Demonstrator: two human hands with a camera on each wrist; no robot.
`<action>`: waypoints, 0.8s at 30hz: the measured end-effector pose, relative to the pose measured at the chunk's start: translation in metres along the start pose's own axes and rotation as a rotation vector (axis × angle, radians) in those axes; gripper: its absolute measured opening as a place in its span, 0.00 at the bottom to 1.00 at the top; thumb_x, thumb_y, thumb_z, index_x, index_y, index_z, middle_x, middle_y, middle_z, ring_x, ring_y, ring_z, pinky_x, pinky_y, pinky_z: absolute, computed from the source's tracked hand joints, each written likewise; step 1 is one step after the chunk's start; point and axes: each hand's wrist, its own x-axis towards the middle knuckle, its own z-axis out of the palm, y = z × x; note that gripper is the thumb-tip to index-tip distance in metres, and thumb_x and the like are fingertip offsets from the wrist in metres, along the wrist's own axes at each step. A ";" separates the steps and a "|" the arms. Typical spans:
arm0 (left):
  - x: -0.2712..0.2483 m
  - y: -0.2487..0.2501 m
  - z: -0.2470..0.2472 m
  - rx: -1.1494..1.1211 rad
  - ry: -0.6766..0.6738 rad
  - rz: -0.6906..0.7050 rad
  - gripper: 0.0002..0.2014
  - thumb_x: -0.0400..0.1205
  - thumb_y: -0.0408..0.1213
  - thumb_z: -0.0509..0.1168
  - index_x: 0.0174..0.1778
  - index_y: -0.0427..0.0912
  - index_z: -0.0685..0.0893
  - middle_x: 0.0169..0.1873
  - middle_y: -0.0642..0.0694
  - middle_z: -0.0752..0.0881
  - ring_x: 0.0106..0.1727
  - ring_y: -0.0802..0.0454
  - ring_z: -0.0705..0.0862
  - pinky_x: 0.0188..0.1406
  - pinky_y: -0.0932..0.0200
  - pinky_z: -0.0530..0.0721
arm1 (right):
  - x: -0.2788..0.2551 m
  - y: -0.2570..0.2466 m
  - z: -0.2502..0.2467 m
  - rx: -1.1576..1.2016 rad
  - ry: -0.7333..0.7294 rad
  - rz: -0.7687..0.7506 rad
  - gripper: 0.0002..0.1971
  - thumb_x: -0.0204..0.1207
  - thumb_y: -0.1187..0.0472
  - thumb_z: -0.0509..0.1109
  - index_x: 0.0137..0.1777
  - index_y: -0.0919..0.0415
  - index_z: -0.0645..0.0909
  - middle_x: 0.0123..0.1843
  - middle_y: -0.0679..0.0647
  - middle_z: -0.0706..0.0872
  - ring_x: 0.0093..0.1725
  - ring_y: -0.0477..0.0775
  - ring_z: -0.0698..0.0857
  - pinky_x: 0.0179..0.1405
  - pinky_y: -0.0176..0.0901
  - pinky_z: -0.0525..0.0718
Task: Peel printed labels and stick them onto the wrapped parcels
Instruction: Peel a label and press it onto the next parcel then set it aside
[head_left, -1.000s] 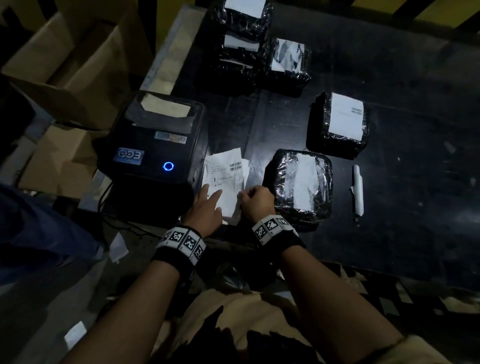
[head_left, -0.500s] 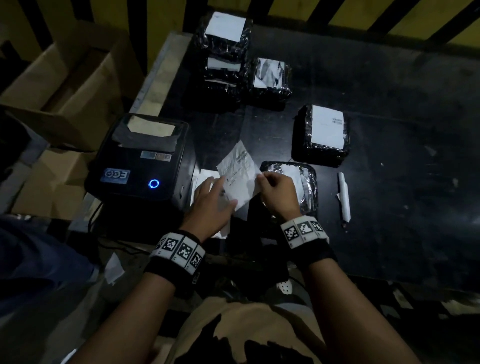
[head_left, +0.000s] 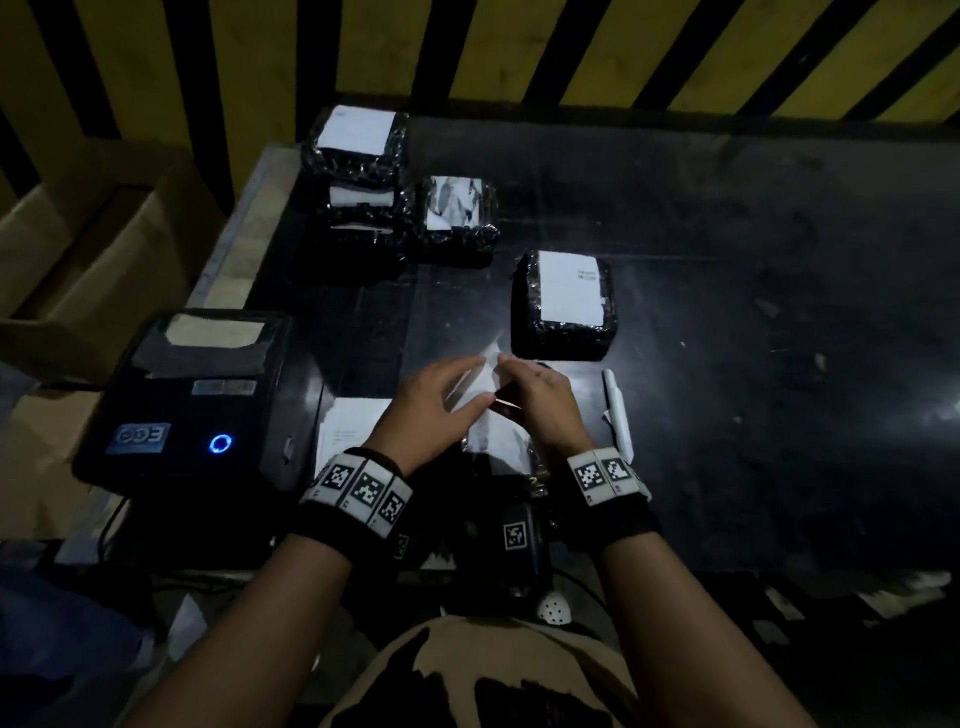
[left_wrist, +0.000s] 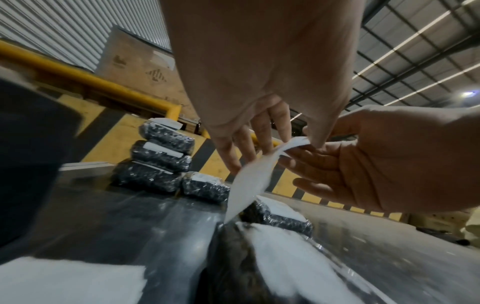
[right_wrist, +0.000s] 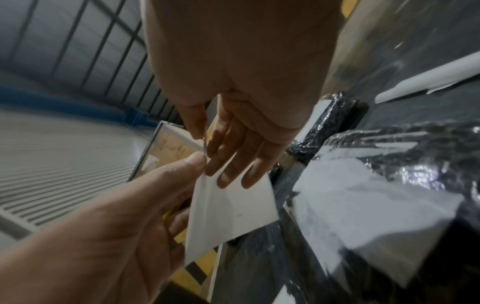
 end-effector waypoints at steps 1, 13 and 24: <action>0.004 0.002 0.002 -0.014 0.001 -0.007 0.22 0.78 0.45 0.71 0.69 0.51 0.81 0.65 0.54 0.83 0.65 0.61 0.80 0.65 0.66 0.77 | 0.001 -0.003 -0.004 0.023 -0.008 0.002 0.11 0.81 0.62 0.68 0.37 0.62 0.83 0.31 0.56 0.80 0.33 0.49 0.82 0.44 0.41 0.87; 0.027 0.029 0.020 -0.117 0.020 0.018 0.13 0.78 0.44 0.71 0.58 0.55 0.87 0.52 0.54 0.89 0.55 0.62 0.86 0.59 0.53 0.86 | 0.011 -0.016 -0.036 0.054 -0.031 -0.063 0.09 0.81 0.61 0.68 0.40 0.60 0.85 0.42 0.63 0.86 0.45 0.58 0.86 0.62 0.56 0.83; 0.038 0.045 0.023 -0.160 0.060 0.009 0.09 0.77 0.39 0.73 0.53 0.48 0.89 0.53 0.52 0.89 0.56 0.63 0.86 0.61 0.64 0.83 | 0.010 -0.025 -0.049 0.086 -0.124 -0.082 0.12 0.83 0.62 0.63 0.42 0.61 0.85 0.41 0.56 0.91 0.47 0.53 0.89 0.61 0.52 0.84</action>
